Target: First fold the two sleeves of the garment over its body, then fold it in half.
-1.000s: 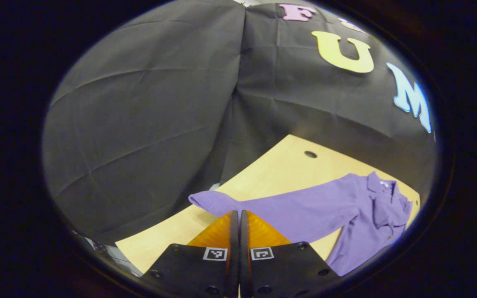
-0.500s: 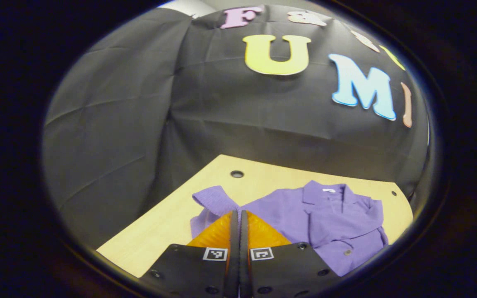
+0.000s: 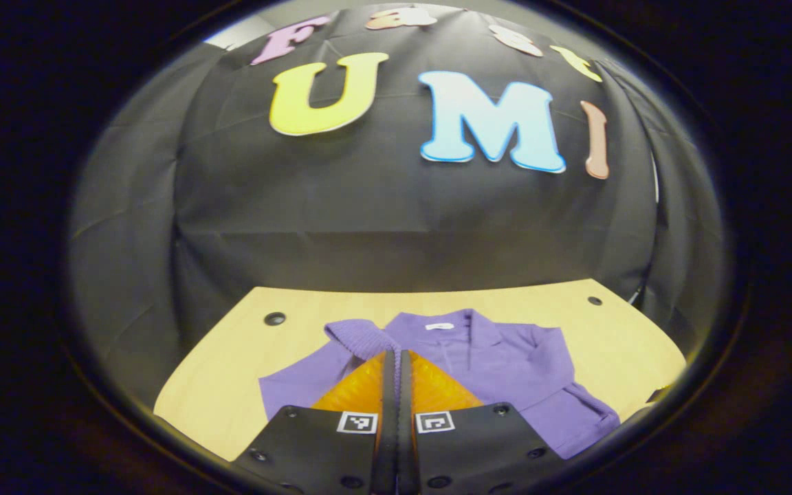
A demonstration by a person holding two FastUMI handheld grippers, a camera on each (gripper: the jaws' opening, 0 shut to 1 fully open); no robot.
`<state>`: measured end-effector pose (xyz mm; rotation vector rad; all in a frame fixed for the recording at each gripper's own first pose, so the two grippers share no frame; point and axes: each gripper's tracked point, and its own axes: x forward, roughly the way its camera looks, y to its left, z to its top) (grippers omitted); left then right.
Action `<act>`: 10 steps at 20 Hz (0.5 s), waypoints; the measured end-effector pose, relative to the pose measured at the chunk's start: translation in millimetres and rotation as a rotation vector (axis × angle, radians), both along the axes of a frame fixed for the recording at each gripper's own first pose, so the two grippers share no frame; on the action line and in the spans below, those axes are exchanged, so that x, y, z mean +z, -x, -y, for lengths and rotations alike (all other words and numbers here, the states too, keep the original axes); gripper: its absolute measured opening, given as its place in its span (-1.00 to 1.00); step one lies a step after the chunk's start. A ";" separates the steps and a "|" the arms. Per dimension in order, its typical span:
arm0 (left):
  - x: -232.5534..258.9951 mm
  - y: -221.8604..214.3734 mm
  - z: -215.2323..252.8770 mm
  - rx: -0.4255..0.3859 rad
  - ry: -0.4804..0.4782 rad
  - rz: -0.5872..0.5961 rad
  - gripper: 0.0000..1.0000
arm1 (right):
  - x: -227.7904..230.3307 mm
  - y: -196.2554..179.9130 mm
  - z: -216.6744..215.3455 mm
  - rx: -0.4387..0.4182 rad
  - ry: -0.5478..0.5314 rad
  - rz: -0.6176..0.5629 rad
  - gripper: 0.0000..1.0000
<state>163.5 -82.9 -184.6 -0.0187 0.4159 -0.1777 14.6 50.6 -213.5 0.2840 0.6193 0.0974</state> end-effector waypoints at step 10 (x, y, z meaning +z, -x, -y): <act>-26.7 -15.2 163.0 -0.215 -0.041 -0.010 -0.88 | -12.5 7.5 33.6 0.035 0.014 -0.021 0.90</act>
